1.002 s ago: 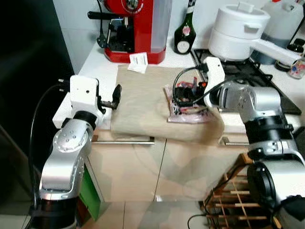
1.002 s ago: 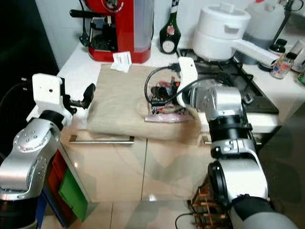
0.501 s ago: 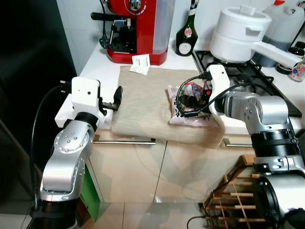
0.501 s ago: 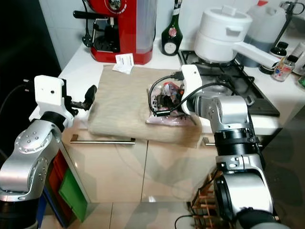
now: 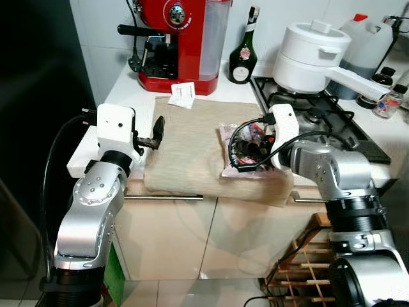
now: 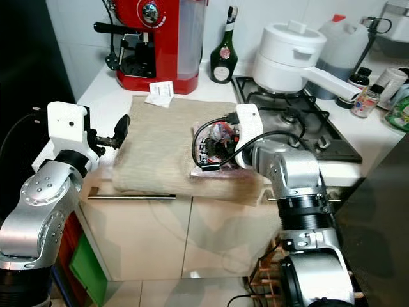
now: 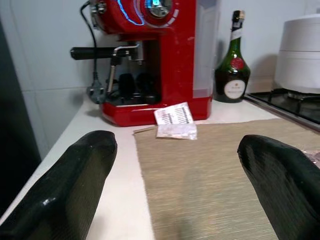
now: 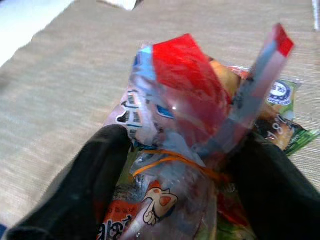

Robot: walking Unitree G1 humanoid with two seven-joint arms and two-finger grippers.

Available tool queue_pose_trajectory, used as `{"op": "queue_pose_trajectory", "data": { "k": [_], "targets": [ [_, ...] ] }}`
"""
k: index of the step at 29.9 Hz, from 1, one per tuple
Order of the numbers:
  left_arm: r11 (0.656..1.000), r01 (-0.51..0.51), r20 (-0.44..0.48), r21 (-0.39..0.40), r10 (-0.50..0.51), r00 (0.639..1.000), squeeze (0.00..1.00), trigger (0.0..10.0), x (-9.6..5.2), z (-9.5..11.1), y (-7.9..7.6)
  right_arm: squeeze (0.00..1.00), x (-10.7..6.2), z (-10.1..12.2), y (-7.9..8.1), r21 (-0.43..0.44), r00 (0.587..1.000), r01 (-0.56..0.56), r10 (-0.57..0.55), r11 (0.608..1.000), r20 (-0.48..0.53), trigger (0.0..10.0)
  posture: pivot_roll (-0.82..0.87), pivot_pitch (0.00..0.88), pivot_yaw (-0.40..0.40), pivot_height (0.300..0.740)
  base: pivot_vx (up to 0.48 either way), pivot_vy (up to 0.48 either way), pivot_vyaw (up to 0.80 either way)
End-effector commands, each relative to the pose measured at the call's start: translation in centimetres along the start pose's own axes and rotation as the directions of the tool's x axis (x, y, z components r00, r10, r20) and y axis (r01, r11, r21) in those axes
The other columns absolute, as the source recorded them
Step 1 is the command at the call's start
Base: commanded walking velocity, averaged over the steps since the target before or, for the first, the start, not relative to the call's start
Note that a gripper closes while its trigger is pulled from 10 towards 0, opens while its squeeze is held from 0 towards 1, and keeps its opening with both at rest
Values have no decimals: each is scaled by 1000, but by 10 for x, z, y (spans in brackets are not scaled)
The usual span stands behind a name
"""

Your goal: Restocking fridge

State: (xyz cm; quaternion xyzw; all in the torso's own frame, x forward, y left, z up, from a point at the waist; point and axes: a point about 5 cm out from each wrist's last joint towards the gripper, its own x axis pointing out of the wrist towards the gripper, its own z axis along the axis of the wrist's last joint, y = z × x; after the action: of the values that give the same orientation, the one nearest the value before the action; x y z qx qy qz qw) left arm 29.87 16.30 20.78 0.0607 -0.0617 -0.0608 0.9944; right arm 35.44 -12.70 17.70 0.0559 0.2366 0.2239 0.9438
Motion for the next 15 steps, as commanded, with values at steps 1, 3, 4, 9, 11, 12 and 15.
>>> {"op": "queue_pose_trajectory", "data": {
  "k": [1,3,4,9,11,12,15],
  "targets": [
    [1000,3,-23,9,-3,1000,0,10000,0,-4,-2,0,11,-42,-9,70,990,46,-37,996,-133,0,-38,0,-44,740,0,0,0],
    [1000,3,-25,10,-3,1000,0,10000,1,-5,-2,0,13,-40,-9,79,994,56,-49,995,-97,0,-38,0,-44,740,0,0,0],
    [1000,2,-27,10,-2,1000,0,10000,1,-6,-3,0,15,-38,-9,106,996,66,-60,992,-61,0,-37,0,-42,740,0,0,0],
    [1000,-13,-7,0,13,1000,0,10000,2,-7,-4,0,22,-24,-2,83,982,122,-133,989,137,0,-36,0,-28,740,0,0,0],
    [1000,-27,20,-1,27,999,0,10000,4,-5,-4,0,22,-10,9,43,952,146,-152,988,267,0,-39,0,-20,740,0,0,0],
    [1000,-27,20,-1,27,999,0,10000,4,-5,-4,0,22,-10,9,43,952,146,-152,988,267,0,-39,0,-20,740,0,0,0],
    [999,-30,25,-23,30,999,0,10000,6,-5,-4,0,17,3,15,-40,917,178,-151,983,370,0,-46,0,-13,740,0,0,0]
  ]
}}
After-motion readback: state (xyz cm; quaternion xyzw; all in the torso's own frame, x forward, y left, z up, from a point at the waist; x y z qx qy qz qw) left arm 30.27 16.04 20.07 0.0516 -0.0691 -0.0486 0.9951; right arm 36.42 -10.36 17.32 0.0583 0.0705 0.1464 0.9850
